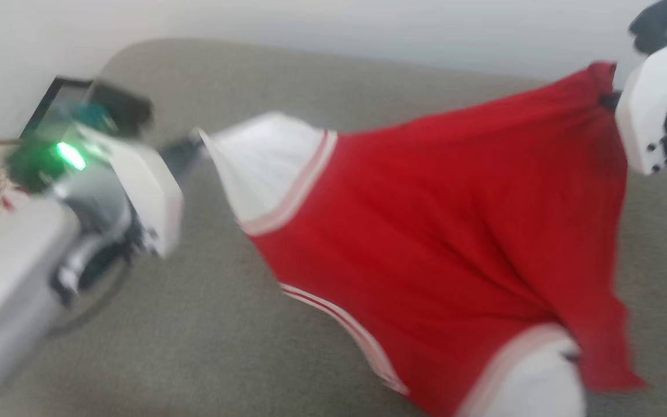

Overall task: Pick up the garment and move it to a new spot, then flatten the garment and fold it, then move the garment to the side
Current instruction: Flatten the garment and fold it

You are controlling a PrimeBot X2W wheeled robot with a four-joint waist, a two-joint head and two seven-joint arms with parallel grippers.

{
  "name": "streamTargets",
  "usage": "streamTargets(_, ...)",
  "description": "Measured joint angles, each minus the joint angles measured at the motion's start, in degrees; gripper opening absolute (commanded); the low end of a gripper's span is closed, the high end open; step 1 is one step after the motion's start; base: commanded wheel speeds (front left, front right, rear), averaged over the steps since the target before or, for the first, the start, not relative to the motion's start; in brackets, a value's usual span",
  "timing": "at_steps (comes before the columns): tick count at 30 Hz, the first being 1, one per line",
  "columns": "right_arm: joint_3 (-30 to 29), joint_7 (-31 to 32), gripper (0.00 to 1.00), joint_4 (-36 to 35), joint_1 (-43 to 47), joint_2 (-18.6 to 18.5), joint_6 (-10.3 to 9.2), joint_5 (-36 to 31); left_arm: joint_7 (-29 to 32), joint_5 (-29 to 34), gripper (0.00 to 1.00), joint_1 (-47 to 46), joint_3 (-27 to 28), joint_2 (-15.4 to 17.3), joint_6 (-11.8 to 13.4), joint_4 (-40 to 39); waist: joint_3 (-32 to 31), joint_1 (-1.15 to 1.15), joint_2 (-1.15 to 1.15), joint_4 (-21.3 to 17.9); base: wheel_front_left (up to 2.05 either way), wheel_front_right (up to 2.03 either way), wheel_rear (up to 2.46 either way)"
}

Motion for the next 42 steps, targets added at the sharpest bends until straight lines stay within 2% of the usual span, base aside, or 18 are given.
streamTargets(5,-3.1,-1.4,0.00,-2.7,-0.7,-1.7,0.00,0.0,4.3,1.1,0.00,-7.7,1.4,1.6,0.0,1.0,-3.3,0.00,0.00,-2.4,0.00,0.00,0.00)
streamTargets(9,-6.1,-1.6,0.00,-4.3,-1.3,-2.1,0.00,-0.1,6.6,2.4,0.00,-13.7,1.8,1.4,-1.1,3.2,-5.2,0.00,0.00,-4.2,0.00,0.00,0.00)
streamTargets(16,-11.4,-1.5,0.00,-6.5,-2.5,-1.5,0.00,-3.3,7.2,5.2,0.00,-24.0,1.8,-1.8,-3.8,9.4,-5.8,0.00,0.00,-6.2,0.00,0.00,0.00)
streamTargets(22,-17.5,-2.7,0.00,-5.5,-6.1,2.0,0.00,-8.8,4.5,8.9,0.00,-33.9,2.3,-4.8,-5.0,16.9,-2.8,0.00,0.00,-7.4,0.00,0.00,0.00)
streamTargets(26,-21.8,-6.0,0.00,-2.8,-10.1,5.1,0.00,-14.5,0.9,12.1,0.00,-40.4,2.5,-7.1,-5.4,21.9,0.8,0.00,0.00,-8.2,0.00,0.00,0.00)
streamTargets(32,-27.9,-14.6,0.00,3.1,-17.5,9.7,0.00,-24.3,-8.6,17.9,0.00,-50.4,3.2,-10.7,-3.7,28.5,8.3,0.00,0.00,-9.1,0.00,0.00,0.00)
streamTargets(42,-38.5,-40.8,0.00,13.3,-27.0,15.7,0.00,-45.1,-29.1,25.0,0.00,-62.4,4.8,-16.1,2.9,39.4,21.6,0.00,0.00,-9.5,0.00,0.00,0.00)
